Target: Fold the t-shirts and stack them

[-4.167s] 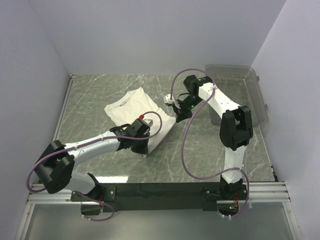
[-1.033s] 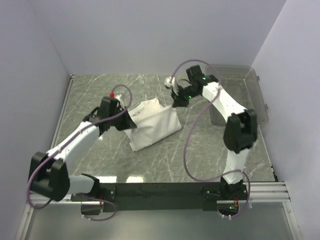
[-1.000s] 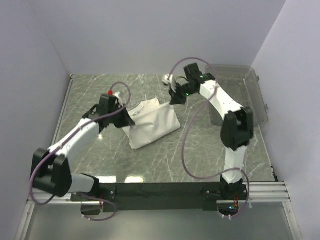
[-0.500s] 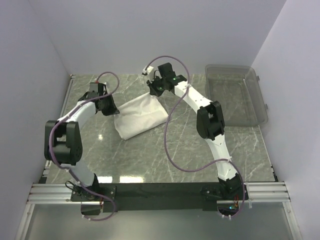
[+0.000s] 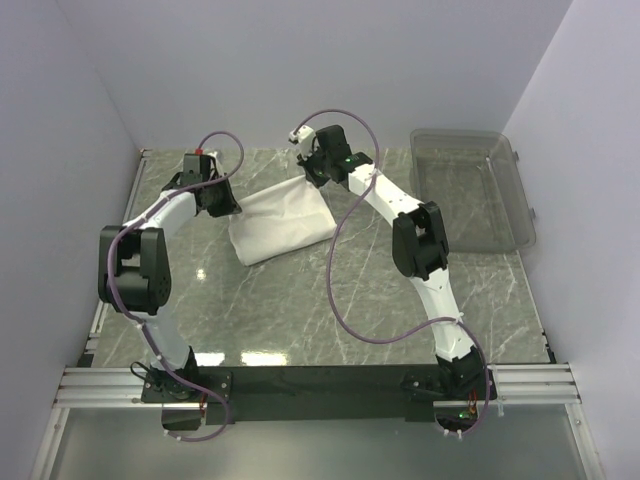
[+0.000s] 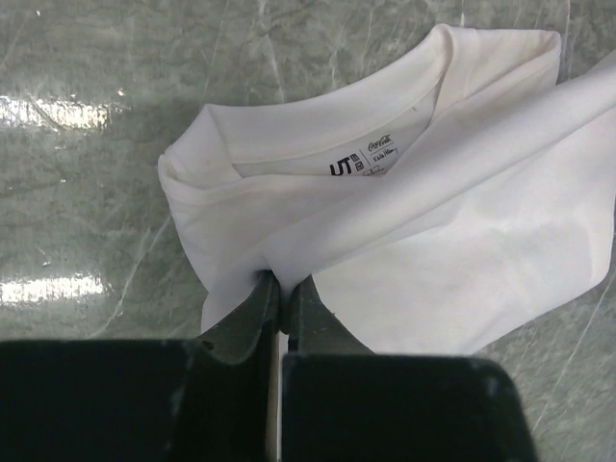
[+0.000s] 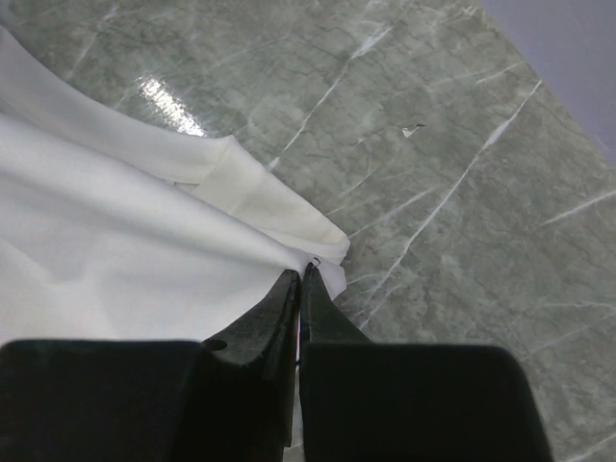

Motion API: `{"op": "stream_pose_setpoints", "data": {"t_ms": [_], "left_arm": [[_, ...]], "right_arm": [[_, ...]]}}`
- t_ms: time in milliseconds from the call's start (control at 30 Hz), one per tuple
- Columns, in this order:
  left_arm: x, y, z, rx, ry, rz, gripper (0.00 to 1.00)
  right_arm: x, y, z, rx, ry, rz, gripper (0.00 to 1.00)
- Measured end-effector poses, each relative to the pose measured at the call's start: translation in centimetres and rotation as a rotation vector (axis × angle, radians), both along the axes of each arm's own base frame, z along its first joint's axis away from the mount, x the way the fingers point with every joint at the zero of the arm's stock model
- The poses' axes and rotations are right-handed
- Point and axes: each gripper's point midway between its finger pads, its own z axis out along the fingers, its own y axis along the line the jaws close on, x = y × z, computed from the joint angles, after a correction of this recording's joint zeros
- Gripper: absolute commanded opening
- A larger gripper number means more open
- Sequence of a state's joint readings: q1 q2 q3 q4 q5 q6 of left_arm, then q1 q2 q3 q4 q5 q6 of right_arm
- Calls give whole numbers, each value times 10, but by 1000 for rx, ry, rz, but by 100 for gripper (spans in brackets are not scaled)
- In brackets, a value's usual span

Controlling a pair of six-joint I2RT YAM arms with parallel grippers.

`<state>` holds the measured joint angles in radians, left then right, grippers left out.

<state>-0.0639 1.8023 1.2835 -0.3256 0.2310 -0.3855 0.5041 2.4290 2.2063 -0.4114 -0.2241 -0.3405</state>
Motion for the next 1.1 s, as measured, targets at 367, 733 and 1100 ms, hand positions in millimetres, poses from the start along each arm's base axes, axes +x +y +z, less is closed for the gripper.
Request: {"op": "stream_pose_setpoints", "data": {"t_ms": [367,733,1100], "left_arm": [[20,26,-10,102,3,125,84],[17,30,113,84,-293,124,10],[-11,-50,40,-184,-112,-113,1]], "right_arm": [[18,-11,-7,-28,-42,-154,62],[-28,-3,17,166,175,106,23],[-115,-8,-7,278,546,232,13]]}}
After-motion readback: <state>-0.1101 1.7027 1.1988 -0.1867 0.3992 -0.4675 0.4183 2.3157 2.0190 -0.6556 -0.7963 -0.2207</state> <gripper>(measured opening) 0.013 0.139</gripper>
